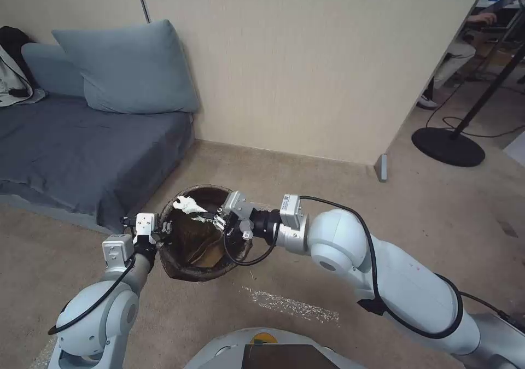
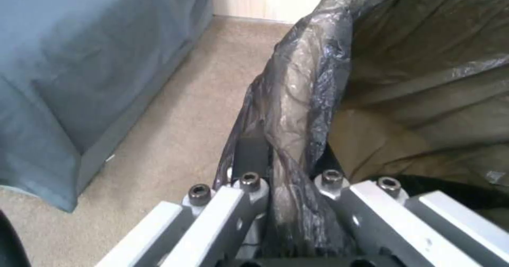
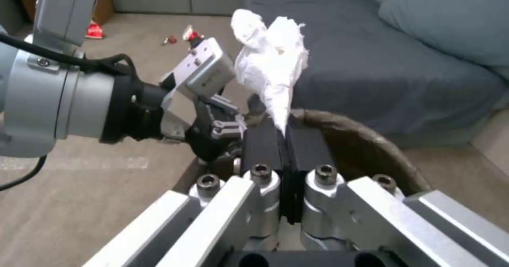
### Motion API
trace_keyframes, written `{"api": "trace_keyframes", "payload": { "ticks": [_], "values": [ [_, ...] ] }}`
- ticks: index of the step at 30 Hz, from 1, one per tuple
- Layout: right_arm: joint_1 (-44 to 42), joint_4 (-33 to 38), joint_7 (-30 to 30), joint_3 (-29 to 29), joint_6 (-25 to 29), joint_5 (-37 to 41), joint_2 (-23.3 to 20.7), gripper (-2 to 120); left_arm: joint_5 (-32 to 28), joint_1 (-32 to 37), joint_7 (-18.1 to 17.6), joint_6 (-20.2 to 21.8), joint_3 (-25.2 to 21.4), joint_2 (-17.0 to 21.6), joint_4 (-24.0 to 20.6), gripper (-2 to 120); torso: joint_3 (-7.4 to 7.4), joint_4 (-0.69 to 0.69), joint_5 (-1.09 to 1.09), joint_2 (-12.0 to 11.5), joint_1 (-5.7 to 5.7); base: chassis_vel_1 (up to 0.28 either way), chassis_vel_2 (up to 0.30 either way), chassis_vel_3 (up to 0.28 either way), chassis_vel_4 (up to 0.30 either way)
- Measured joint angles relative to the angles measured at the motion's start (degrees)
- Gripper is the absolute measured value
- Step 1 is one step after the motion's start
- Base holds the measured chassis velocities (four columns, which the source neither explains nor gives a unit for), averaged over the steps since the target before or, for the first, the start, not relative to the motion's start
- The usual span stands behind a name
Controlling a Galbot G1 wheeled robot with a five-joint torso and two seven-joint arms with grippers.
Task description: Pick up the trash bin, then pick up the garbage from the floor and place it into the trash bin.
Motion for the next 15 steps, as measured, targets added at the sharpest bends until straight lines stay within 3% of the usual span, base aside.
{"api": "trace_keyframes", "payload": {
  "ticks": [15],
  "values": [
    [-4.88, 0.09, -0.51, 2.18, -0.07, -0.15, -1.97, 0, -0.34, -0.09, 0.02, -0.01, -0.15, -0.07, -0.13, 4, 0.00, 0.00, 0.01, 0.00, 0.00, 0.000, 0.000, 0.000, 0.000]
  ]
}}
